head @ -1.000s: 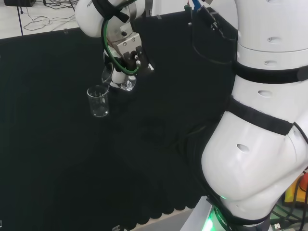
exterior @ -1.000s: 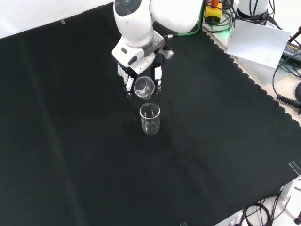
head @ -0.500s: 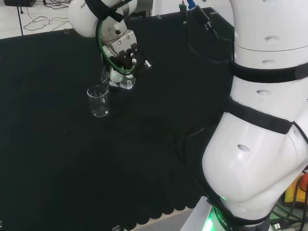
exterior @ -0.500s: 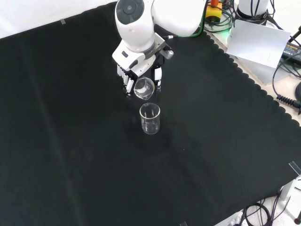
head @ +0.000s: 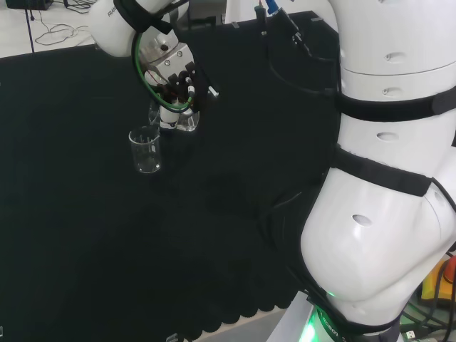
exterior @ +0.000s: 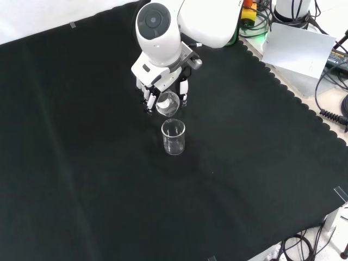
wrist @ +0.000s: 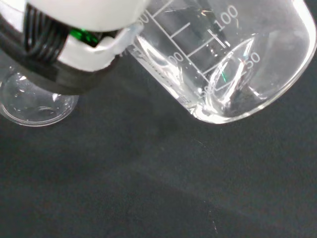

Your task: Pour the water from the handheld beaker into the one on the table.

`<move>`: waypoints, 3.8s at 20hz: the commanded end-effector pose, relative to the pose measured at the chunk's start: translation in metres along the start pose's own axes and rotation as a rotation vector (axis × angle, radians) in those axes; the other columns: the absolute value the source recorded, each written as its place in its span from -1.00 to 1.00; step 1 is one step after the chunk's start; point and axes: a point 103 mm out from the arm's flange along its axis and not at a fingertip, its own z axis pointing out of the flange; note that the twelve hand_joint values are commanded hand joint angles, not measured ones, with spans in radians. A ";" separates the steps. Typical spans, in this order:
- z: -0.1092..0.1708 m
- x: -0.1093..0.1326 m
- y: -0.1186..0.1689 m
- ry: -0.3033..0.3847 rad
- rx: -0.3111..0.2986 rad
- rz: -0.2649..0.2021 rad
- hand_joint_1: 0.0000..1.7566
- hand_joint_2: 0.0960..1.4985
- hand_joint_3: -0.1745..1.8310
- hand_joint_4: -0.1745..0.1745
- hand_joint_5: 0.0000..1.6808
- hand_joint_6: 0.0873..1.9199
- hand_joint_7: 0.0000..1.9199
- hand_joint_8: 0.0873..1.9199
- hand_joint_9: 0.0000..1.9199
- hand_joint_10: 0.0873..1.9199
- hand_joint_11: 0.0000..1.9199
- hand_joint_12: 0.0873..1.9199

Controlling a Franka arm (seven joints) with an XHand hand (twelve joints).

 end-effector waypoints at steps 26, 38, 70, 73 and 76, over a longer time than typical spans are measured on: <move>-0.010 0.012 0.000 -0.151 0.074 0.026 0.28 -0.12 -0.29 1.00 0.54 -0.45 0.70 -1.00 0.62 -1.00 0.26 -0.19; -0.018 0.015 -0.002 -0.214 0.059 0.023 0.28 -0.12 -0.28 1.00 0.53 -0.43 0.69 -1.00 0.62 -1.00 0.27 -0.19; -0.030 0.023 0.001 -0.325 0.090 0.047 0.28 -0.12 -0.28 1.00 0.52 -0.41 0.69 -1.00 0.62 -1.00 0.27 -0.20; -0.031 0.024 0.002 -0.336 0.090 0.045 0.28 -0.12 -0.28 1.00 0.51 -0.41 0.69 -1.00 0.62 -1.00 0.27 -0.20; -0.037 0.033 0.001 -0.355 0.092 0.050 0.28 -0.12 -0.27 1.00 0.51 -0.40 0.69 -1.00 0.62 -1.00 0.27 -0.20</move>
